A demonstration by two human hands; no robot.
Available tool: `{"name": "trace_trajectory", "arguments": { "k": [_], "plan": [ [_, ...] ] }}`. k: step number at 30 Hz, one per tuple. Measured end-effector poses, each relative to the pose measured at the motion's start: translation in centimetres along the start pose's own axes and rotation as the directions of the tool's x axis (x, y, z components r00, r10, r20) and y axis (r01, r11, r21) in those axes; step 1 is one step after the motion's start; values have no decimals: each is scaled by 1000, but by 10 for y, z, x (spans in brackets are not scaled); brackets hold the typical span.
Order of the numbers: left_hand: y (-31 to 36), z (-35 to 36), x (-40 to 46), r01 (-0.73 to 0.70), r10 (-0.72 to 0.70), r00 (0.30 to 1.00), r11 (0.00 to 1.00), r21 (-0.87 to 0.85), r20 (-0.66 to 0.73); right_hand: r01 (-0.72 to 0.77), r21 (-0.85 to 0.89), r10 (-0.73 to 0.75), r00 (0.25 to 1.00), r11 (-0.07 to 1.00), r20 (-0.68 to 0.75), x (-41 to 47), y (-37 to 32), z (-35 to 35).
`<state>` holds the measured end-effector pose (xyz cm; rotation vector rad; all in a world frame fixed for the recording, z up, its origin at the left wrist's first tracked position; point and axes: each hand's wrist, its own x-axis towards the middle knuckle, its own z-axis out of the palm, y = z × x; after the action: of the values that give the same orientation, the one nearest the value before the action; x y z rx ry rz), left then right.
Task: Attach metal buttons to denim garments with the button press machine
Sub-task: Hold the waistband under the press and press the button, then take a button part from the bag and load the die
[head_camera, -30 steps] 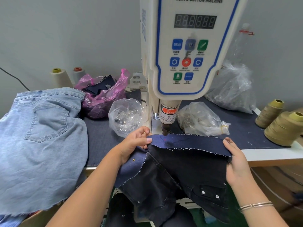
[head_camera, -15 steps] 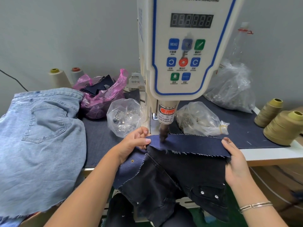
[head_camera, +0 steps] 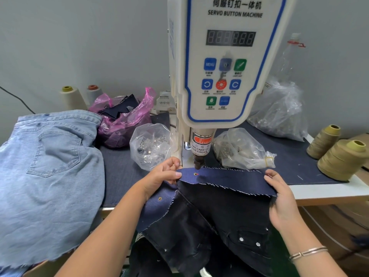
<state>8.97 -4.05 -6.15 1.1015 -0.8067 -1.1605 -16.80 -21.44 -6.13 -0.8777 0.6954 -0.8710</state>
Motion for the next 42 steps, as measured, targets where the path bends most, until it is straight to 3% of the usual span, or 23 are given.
{"name": "trace_trajectory", "arguments": {
  "k": [3,8,11,16,21,26,33,42],
  "plan": [
    [2,1,-3,10,-10,1000,1000,-8,-4,84,-194,-59,990,977,128,-5,0,2],
    [6,3,-5,50,-50,998,999,-11,25,85,-286,-4,962,955,271,-11,-1,-1],
    [4,1,-5,50,-50,998,999,1,39,46,-218,11,967,975,254,-11,-3,1],
    [9,-1,-6,8,-27,996,975,223,83,-79,127,56,983,989,173,-16,-8,17],
    [20,0,-20,67,-128,978,940,334,164,-145,224,116,984,964,135,-30,-9,25],
    [35,6,-28,212,-335,898,898,386,285,-192,199,162,974,961,158,-43,-8,30],
    [48,24,-41,259,-529,786,751,608,319,-271,165,241,953,948,181,-61,3,33],
    [63,55,-41,207,-457,859,721,662,229,-257,6,229,875,967,426,-81,8,64]
  ]
}}
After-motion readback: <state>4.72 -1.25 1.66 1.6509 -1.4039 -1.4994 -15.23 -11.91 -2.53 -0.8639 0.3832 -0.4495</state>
